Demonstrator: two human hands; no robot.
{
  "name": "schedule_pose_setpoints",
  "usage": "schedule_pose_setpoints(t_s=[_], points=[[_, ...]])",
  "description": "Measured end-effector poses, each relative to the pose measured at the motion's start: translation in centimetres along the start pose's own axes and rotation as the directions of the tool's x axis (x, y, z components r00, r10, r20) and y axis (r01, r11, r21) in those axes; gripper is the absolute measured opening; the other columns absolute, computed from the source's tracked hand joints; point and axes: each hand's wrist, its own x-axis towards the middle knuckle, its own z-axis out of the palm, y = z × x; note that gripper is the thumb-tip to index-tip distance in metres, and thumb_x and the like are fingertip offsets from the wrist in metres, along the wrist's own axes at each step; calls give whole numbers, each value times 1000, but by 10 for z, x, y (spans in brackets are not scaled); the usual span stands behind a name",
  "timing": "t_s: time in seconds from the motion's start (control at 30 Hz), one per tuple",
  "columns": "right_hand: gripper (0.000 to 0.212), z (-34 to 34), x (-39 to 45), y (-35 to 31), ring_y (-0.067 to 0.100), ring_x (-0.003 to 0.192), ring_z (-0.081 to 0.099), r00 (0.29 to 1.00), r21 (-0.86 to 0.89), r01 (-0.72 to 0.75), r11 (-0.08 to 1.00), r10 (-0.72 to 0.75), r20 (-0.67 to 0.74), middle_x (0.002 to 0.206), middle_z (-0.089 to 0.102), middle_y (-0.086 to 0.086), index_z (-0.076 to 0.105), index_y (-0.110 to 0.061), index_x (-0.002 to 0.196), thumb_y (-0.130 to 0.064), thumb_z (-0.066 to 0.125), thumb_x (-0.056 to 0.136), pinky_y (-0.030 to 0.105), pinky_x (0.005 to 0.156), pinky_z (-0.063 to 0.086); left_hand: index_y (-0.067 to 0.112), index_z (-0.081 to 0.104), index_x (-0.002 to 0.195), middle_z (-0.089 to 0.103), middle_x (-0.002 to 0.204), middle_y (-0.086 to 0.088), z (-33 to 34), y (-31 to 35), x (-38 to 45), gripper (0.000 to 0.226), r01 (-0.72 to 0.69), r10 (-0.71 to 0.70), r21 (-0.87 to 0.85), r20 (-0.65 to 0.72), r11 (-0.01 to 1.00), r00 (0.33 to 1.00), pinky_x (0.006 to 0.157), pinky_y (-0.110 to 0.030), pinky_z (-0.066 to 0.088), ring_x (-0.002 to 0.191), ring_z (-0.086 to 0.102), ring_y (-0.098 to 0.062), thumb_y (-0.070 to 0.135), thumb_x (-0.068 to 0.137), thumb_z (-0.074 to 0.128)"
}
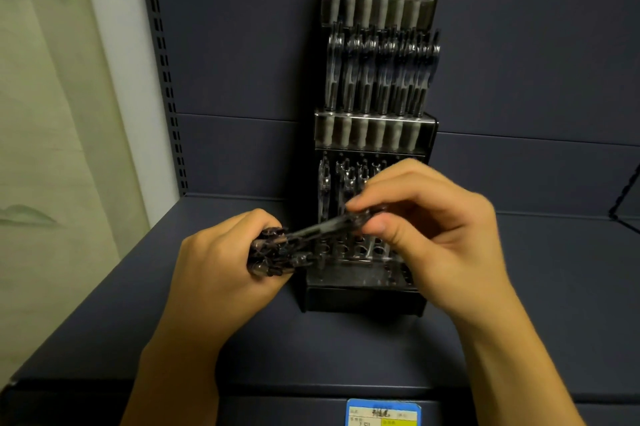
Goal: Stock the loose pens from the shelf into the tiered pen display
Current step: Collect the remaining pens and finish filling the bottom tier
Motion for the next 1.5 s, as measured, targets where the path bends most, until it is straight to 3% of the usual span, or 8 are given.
schedule_pose_setpoints(t_s=[0.1,0.3,0.47,0.57,0.77,0.9,1.03,1.5], points=[[17,-3,-2,-5,24,88,70,995,114,-95,989,94,19,96,70,1,72,-11,105,-6,67,89,39,79,58,20,62,80,52,67,14,1,3,-1,15,34,-35,-27,-22,999,999,49,-37,46,58,52,-9,33,75,63],[24,3,-2,-9,15,76,71,981,231,-185,955,193,-14,91,72,15,72,-10,99,-4,79,77,20,73,55,30,56,85,54,68,15,4,5,-1,13,73,-75,-95,-14,993,997,51,-36,46,60,54,-8,37,77,65],[20,2,-1,-4,34,94,73,973,343,-142,929,194,-123,98,76,14,72,-7,101,-3,76,81,40,84,59,26,60,82,55,65,11,4,6,-1,14,55,-55,6,-14,998,998,47,-37,46,56,52,-11,38,78,63],[23,-11,4,-7,31,100,72,938,467,-111,877,247,-243,99,75,12,67,-2,107,-6,66,85,39,83,60,26,59,79,55,63,11,2,7,0,14,70,-68,76,-22,995,997,46,-33,43,61,51,-12,40,77,59],[22,-32,12,-13,19,82,73,876,247,-200,948,286,-389,91,77,3,71,-9,112,-8,64,91,30,78,60,29,54,84,52,61,14,4,5,0,16,75,-82,160,36,984,996,49,-22,35,54,47,-6,45,79,54],[26,-37,13,-15,12,81,74,875,113,-254,961,278,-397,88,78,-3,72,-16,112,2,62,96,24,76,60,27,54,84,52,61,12,5,5,0,13,51,-61,202,44,978,997,45,-30,40,52,48,-8,39,82,60],[29,-40,15,-8,19,90,75,883,-50,-333,942,293,-367,98,77,3,73,-25,113,-3,67,95,31,82,62,25,57,82,55,62,10,5,4,-1,12,29,-42,207,56,978,998,44,-35,43,52,52,-11,34,81,64],[24,-32,16,6,10,79,74,841,-203,-503,840,422,-339,89,74,-7,74,-22,116,-15,72,94,33,82,63,25,58,76,55,62,11,5,5,0,13,-8,-13,163,125,987,992,42,-35,42,51,50,-11,38,77,54]])
